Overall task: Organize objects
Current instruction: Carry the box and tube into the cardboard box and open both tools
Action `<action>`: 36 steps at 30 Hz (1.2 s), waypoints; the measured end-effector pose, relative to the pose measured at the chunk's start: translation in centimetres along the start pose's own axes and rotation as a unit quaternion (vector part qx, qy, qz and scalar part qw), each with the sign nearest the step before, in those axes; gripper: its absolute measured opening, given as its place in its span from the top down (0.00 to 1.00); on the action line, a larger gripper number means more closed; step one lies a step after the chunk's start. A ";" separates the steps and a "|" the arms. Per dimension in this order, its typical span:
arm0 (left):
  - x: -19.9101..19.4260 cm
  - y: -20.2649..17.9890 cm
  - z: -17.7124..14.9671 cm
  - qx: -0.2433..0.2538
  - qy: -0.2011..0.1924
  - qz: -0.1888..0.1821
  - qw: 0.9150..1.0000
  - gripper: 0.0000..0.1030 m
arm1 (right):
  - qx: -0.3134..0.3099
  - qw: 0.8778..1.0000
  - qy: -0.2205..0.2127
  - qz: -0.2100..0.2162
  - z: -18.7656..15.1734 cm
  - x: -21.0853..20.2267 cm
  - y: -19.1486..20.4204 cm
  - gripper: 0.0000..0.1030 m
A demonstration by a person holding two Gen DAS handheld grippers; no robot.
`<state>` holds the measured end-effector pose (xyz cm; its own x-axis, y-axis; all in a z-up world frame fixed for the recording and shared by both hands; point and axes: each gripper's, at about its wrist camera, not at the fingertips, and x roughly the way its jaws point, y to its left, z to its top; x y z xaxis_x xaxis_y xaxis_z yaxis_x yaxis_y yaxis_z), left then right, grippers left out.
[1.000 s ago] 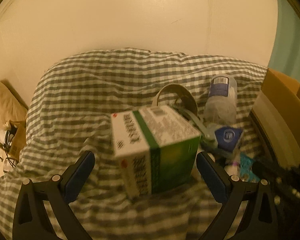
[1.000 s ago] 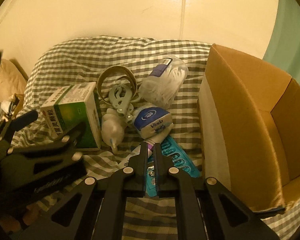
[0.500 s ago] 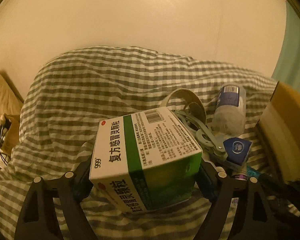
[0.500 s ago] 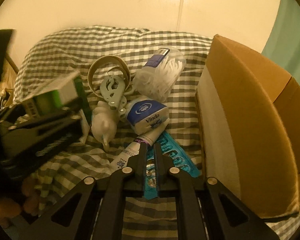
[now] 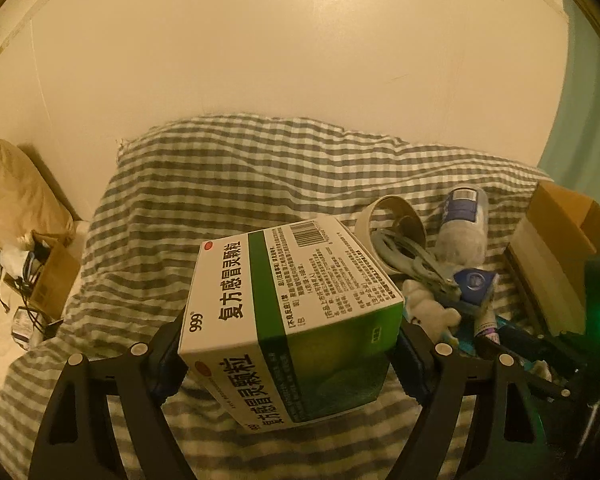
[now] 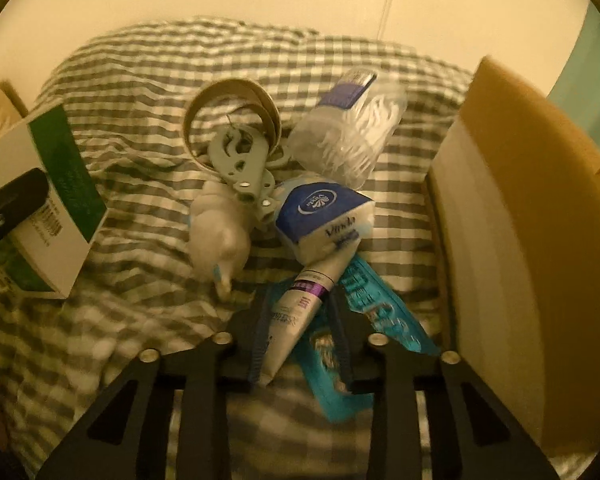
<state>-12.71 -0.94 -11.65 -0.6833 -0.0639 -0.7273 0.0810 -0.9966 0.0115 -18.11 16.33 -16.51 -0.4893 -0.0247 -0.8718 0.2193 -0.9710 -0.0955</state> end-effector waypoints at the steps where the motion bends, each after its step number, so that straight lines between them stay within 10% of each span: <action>1: -0.8 -0.1 -0.1 0.002 -0.002 0.001 1.000 0.17 | -0.002 1.000 -0.007 -0.002 -0.2 -0.7 0.1 0.79; 15: -14.9 -1.8 0.8 0.005 -0.073 -0.012 0.997 0.17 | -0.014 0.990 -0.141 0.029 -2.6 -17.0 -3.5 0.91; 22: -19.2 -8.4 3.8 0.041 -0.118 -0.057 0.991 0.18 | -0.038 0.977 -0.210 0.022 -0.9 -25.2 -7.8 0.91; 30: -15.5 -18.6 6.3 0.069 -0.102 -0.120 0.985 0.18 | -0.033 0.975 -0.221 -0.014 3.3 -25.1 -15.5 0.91; 36: -9.2 -24.9 6.0 0.115 -0.062 -0.094 0.987 0.18 | -0.003 0.983 -0.183 -0.016 4.6 -18.6 -19.8 0.91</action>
<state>-12.82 24.18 -1.15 -0.7551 0.1315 -0.6423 -0.2128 -0.9758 0.0505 -17.28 34.96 3.83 -0.7670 -0.0788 -0.6367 0.2027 -0.9714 -0.1239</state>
